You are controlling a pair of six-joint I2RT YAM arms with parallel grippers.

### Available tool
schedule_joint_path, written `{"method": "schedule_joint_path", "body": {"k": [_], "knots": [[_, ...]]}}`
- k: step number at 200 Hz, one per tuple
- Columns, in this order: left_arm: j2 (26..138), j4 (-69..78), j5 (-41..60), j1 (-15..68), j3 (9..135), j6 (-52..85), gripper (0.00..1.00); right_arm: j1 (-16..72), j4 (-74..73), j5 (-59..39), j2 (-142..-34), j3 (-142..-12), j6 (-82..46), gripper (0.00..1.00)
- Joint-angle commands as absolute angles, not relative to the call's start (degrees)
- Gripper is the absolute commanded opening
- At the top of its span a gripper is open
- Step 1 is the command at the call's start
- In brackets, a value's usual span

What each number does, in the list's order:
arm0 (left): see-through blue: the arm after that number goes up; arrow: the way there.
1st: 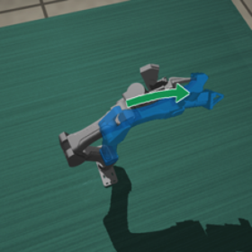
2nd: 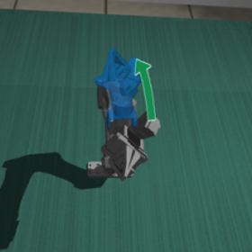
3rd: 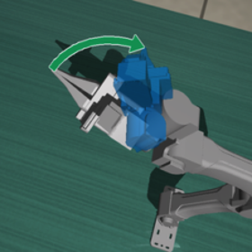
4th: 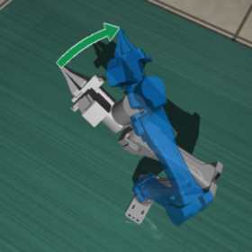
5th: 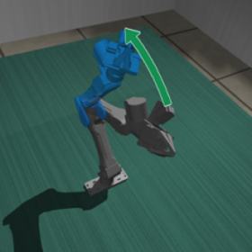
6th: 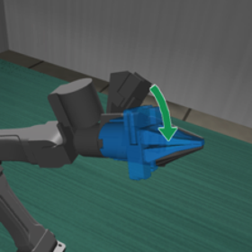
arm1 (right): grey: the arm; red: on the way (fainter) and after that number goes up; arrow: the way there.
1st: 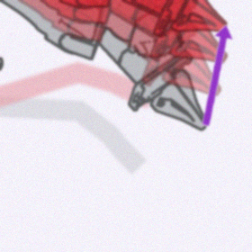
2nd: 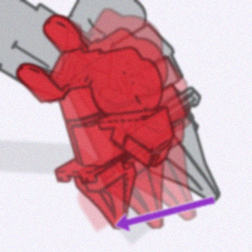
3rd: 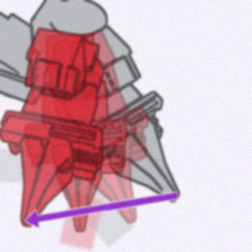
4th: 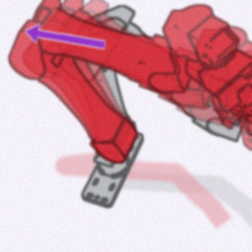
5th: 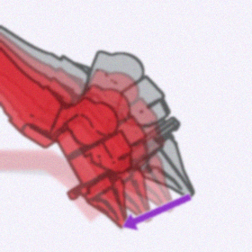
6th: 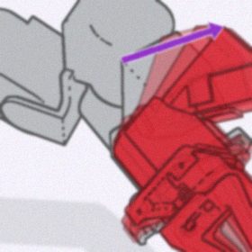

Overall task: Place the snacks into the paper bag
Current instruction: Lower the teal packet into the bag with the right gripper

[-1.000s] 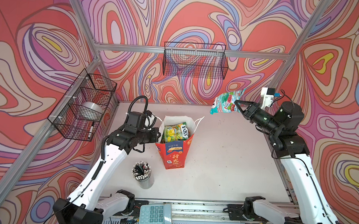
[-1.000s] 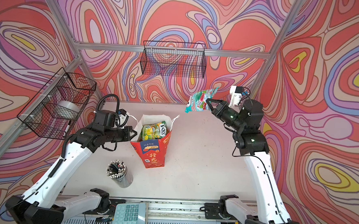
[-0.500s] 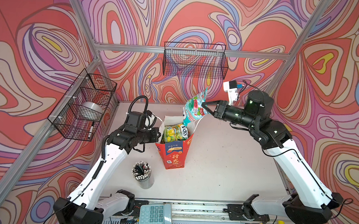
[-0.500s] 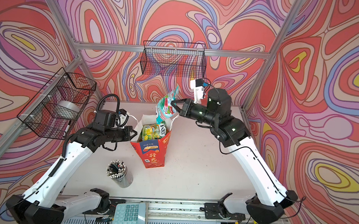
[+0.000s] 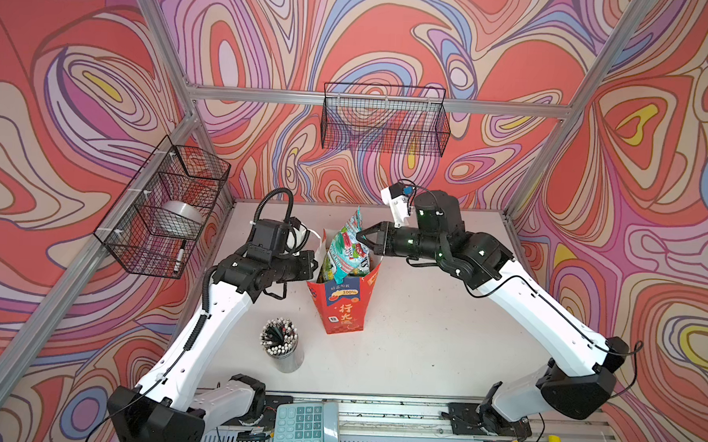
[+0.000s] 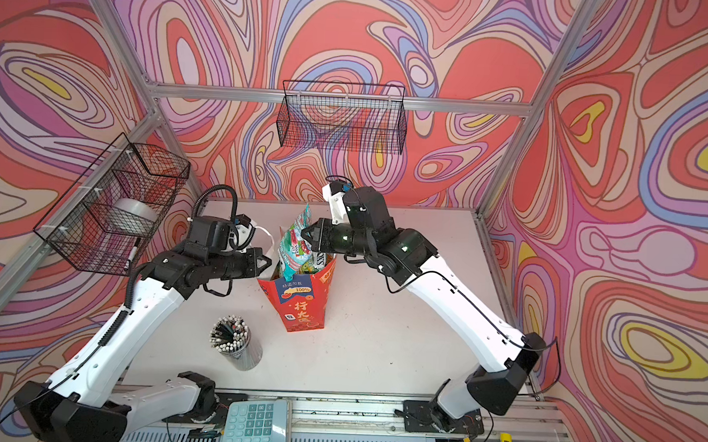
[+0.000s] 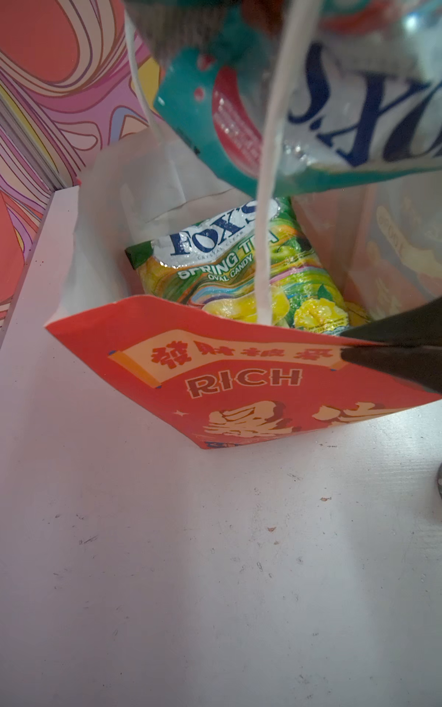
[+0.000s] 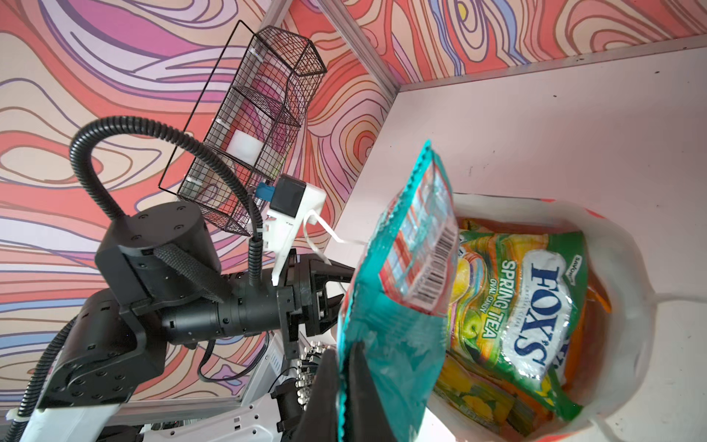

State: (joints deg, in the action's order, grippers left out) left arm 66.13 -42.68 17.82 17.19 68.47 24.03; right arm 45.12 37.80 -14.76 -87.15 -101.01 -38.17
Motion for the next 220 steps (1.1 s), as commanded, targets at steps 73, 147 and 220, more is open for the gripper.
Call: {"method": "schedule_joint_path", "body": {"k": [73, 147, 220], "knots": [[66.92, -41.48, 18.86, 17.14, 68.73, 23.11, 0.00, 45.61, 37.42, -5.61, -92.24, -110.67, -35.05, 0.00], [66.32, -41.64, 18.22, 17.11, 68.83, 22.93, 0.00, 45.61, 38.48, -8.61, -94.43, -107.61, -36.43, 0.00], [66.13, -41.48, 18.62, 17.14, 68.73, 23.02, 0.00, 46.05, 39.78, -10.32, -95.66, -104.19, -37.53, 0.00]]}}
